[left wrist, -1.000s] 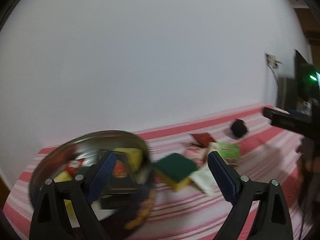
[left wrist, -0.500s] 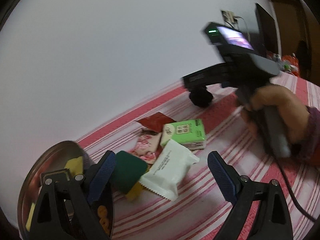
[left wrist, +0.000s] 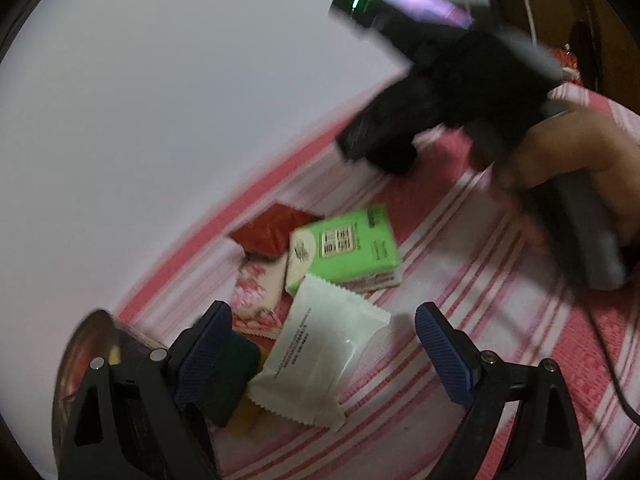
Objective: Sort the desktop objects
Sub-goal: 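Grasp the black hair tie with the right tool while the left tool grasps the white packet, then carry the black hair tie and white packet over the metal tin with both tools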
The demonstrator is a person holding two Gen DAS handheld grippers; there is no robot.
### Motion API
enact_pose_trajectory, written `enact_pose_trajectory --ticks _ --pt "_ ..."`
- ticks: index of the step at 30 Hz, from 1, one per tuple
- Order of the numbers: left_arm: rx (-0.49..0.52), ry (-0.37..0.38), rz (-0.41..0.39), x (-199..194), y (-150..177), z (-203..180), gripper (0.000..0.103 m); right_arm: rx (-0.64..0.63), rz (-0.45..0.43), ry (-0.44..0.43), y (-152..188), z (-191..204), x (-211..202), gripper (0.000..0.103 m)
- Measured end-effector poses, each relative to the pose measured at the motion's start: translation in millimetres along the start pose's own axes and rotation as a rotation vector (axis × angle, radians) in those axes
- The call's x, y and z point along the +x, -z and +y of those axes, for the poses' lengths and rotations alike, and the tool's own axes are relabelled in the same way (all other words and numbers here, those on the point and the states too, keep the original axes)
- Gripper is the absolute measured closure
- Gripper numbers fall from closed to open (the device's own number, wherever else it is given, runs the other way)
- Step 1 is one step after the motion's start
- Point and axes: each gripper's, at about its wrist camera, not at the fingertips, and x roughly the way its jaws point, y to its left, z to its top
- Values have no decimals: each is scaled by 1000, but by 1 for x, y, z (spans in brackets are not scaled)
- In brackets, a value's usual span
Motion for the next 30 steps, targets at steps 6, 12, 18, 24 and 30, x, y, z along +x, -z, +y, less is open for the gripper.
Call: enact_pose_trajectory --ticks 6,12,18,24,30 --pt "-94 39 37 14 0 13 13 56 -67 -1 -7 -14 -20 54" --pt "-132 144 62 11 2 7 49 66 -95 -9 -10 -16 -29 54" --pt "-215 175 35 3 12 8 49 59 -122 -8 -11 -9 -27 54" --pt "-311 193 -75 -27 14 9 49 65 -196 -3 -10 -10 -42 54" --pt "-375 106 -180 -56 25 6 49 29 -292 9 -4 0 -60 54"
